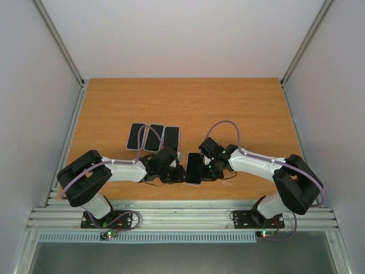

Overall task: Put the phone into the phone case
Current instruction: Press the phone with the phone case at the bottom right corner of the phone case.

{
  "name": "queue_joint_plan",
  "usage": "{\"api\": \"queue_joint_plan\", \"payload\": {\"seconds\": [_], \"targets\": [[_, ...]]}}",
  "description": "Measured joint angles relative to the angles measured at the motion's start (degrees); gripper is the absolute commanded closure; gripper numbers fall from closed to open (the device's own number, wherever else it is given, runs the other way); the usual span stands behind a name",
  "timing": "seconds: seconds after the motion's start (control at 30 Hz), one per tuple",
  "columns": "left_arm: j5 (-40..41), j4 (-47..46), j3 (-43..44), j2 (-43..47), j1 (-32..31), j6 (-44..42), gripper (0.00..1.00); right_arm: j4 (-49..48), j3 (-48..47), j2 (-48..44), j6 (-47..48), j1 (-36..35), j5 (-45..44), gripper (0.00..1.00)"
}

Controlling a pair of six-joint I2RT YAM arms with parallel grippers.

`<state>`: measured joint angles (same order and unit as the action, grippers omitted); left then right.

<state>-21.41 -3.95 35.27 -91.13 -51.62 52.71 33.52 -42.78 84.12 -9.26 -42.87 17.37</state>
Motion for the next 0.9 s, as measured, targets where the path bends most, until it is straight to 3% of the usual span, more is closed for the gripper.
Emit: {"api": "queue_joint_plan", "payload": {"seconds": [0.43,0.9], "targets": [[0.1,-0.2,-0.2,0.0,0.0,0.9,0.70,5.9,-5.8,6.7,-0.8,-2.7,-3.9,0.98],[2.5,3.0,-0.1,2.0,-0.5,-0.5,0.60,10.7,-10.1,9.5,1.2,-6.2,-10.6,0.95]]}}
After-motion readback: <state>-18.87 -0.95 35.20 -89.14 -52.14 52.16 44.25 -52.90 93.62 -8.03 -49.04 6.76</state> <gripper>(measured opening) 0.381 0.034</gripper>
